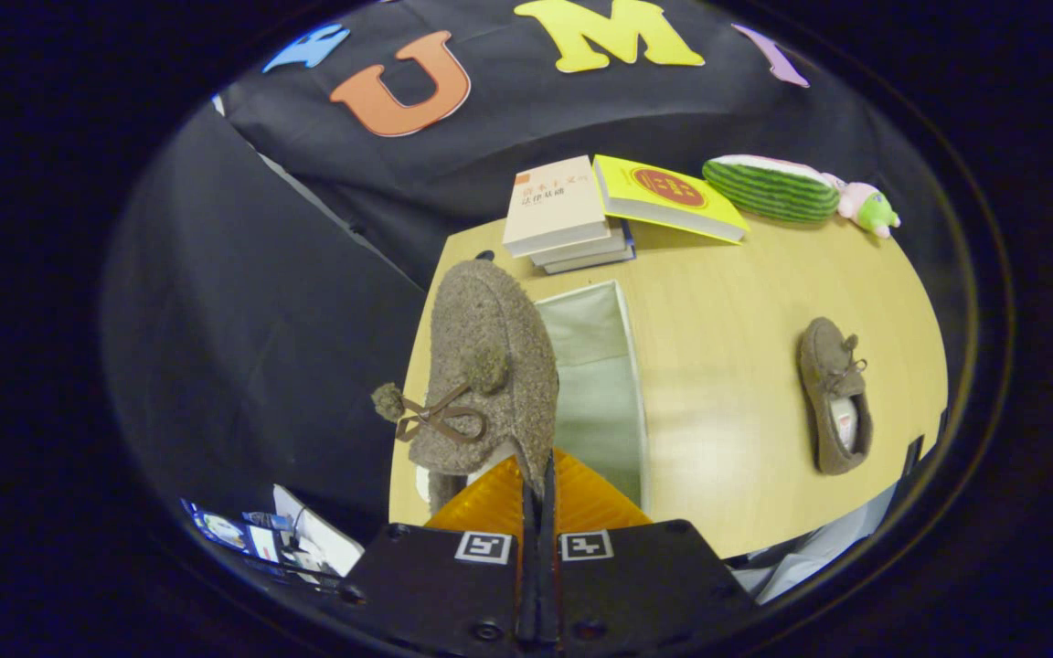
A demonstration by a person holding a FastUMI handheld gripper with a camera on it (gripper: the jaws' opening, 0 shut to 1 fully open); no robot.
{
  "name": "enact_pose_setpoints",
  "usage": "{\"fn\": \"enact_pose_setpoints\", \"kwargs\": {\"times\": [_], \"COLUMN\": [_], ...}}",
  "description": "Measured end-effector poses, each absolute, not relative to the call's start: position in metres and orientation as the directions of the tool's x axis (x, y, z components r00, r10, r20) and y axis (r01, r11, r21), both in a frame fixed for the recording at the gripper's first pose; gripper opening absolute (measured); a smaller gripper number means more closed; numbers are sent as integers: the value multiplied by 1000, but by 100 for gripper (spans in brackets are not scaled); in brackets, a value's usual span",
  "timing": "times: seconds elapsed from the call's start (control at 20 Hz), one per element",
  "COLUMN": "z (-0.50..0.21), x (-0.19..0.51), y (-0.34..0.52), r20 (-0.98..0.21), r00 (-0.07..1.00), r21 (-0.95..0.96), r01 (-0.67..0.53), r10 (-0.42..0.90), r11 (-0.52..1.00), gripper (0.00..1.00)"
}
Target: Open the storage box then place both shoes into the box .Put the left shoe in first, then the right shoe, with the right side of both shoes facing outward in a uniform manner.
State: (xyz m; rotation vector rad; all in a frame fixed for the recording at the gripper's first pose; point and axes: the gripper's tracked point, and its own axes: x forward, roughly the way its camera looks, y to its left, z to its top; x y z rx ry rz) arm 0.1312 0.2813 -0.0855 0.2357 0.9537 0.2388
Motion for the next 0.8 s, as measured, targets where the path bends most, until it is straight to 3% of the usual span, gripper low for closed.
{"fn": "enact_pose_setpoints", "kwargs": {"times": [0.2,0.8], "z": [-118,-182], "x": [145,159], "y": [307,333], "r20": [-768,-778], "r00": [555,519], "r21": [362,399], "r01": [-34,-28], "r10": [318,355], "r11": [932,916], "gripper": [6,8]}}
